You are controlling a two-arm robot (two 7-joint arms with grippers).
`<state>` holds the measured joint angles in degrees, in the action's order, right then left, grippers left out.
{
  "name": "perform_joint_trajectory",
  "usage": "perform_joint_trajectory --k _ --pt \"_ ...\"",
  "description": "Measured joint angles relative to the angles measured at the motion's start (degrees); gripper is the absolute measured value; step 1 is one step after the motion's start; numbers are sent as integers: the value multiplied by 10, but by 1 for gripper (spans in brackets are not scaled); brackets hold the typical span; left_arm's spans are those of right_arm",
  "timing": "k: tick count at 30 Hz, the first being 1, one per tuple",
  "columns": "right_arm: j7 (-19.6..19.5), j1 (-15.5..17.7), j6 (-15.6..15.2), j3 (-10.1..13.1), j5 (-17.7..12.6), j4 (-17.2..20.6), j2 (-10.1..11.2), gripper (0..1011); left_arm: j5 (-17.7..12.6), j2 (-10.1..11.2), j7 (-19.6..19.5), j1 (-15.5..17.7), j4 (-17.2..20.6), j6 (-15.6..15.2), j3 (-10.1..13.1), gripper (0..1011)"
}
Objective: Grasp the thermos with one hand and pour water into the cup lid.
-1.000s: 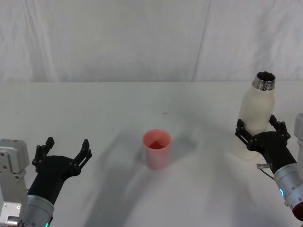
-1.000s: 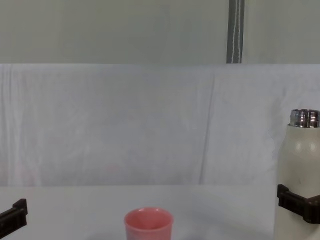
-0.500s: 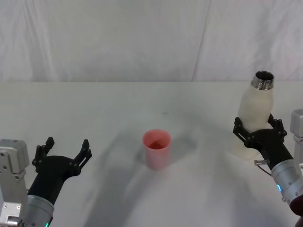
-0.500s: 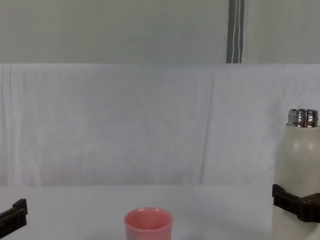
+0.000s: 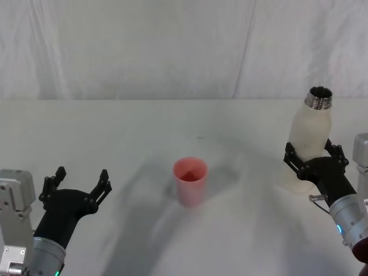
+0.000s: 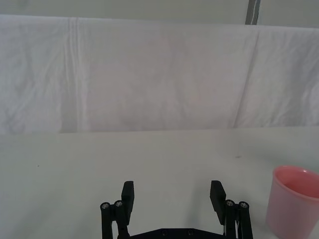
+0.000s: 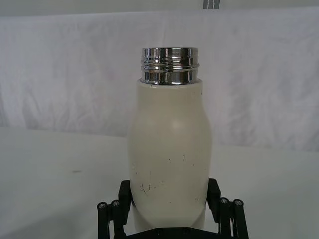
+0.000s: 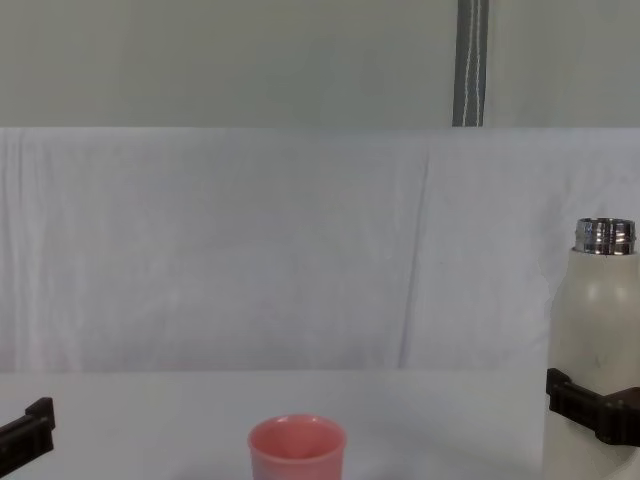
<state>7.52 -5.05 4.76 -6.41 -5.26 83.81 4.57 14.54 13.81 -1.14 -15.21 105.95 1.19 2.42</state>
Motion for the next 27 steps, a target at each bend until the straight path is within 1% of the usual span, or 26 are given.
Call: perform_joint_trajectory --k 14,19,27 --pt "-1 4 -1 0 0 5 0 946 0 0 0 0 0 0 0 1001" --pt "-2 14 -2 1 3 28 6 946 0 0 0 0 0 0 0 1001" --pt "-5 19 -6 4 10 57 14 946 0 0 0 0 0 0 0 1001"
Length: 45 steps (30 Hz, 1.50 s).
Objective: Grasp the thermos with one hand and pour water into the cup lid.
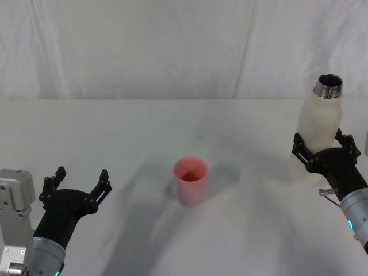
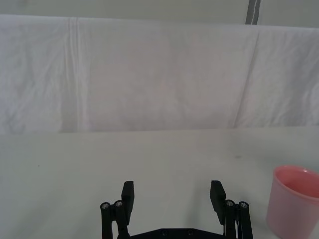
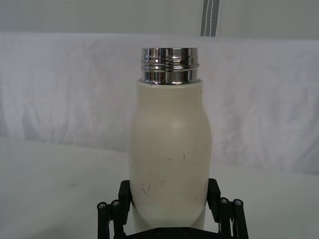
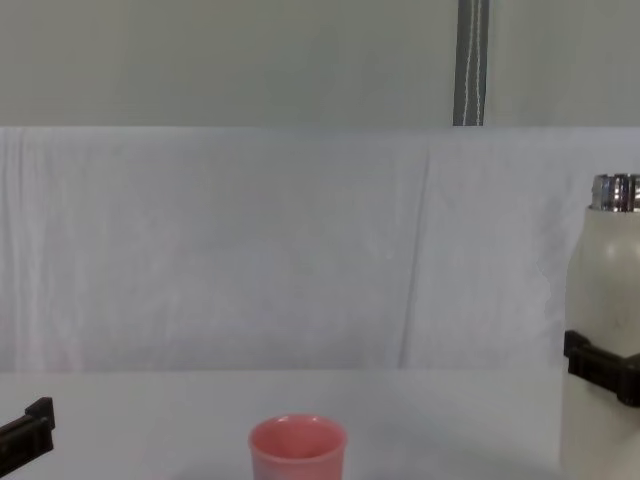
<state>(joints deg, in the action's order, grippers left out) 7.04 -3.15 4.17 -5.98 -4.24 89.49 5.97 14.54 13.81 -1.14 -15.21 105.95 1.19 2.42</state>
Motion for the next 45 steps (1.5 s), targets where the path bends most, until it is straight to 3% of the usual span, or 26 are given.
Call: perform_joint_trajectory --k 14,26,45 --pt "9 -5 -10 -11 36 22 28 946 0 0 0 0 0 0 0 1001" --pt "16 -24 -47 -56 138 60 73 946 0 0 0 0 0 0 0 1001" --pt "31 -42 -49 -112 238 73 100 946 0 0 0 0 0 0 0 1001"
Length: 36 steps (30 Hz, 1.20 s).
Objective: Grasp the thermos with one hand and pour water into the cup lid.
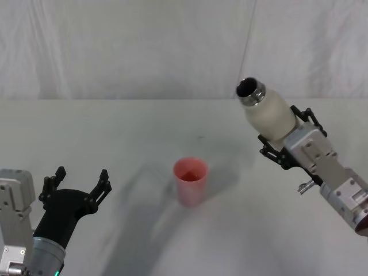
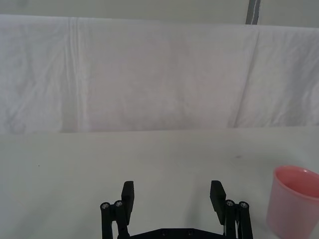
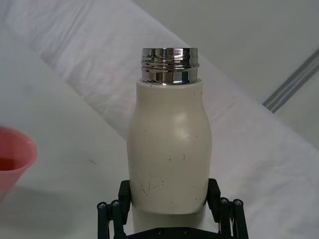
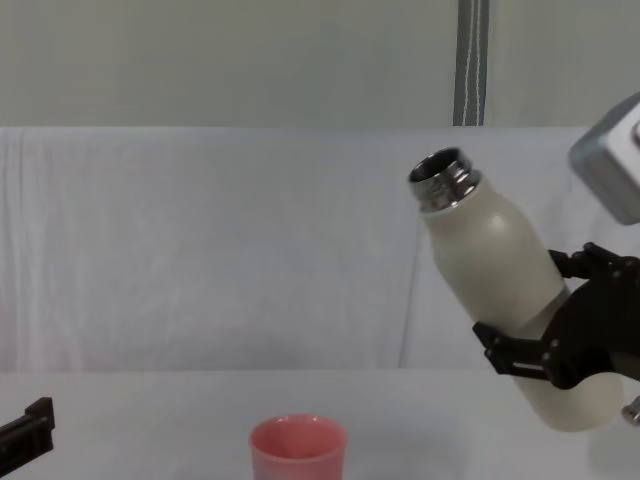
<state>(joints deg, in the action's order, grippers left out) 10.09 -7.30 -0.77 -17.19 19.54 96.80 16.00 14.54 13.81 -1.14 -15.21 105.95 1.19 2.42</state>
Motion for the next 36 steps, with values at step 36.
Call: perform_joint_trajectory --k 36 --pt "-9 -41 -23 -105 210 -19 36 946 0 0 0 0 0 0 0 1001"
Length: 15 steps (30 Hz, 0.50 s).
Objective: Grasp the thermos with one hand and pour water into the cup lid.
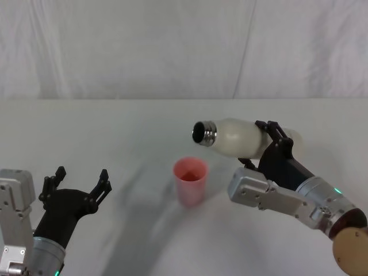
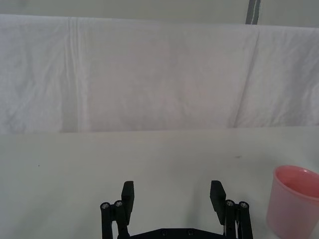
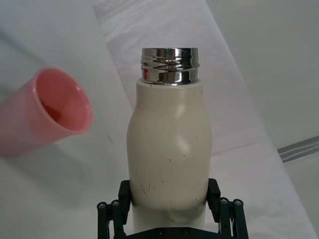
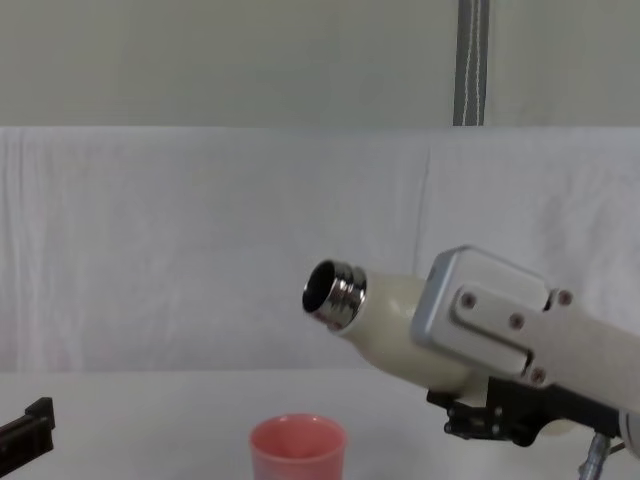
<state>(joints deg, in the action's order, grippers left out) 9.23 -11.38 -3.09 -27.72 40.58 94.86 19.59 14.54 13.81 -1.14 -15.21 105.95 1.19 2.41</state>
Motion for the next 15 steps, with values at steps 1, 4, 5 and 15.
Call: perform_joint_trajectory --k 1,4,5,15 --pt "0 -2 -2 -3 7 -2 1 946 0 0 0 0 0 0 0 1001" --pt "1 -4 -6 -7 15 -4 1 946 0 0 0 0 0 0 0 1001" --pt "3 -5 -9 -10 20 -4 2 946 0 0 0 0 0 0 0 1001" --pt "10 -10 -43 -26 69 -1 8 946 0 0 0 0 0 0 0 1001"
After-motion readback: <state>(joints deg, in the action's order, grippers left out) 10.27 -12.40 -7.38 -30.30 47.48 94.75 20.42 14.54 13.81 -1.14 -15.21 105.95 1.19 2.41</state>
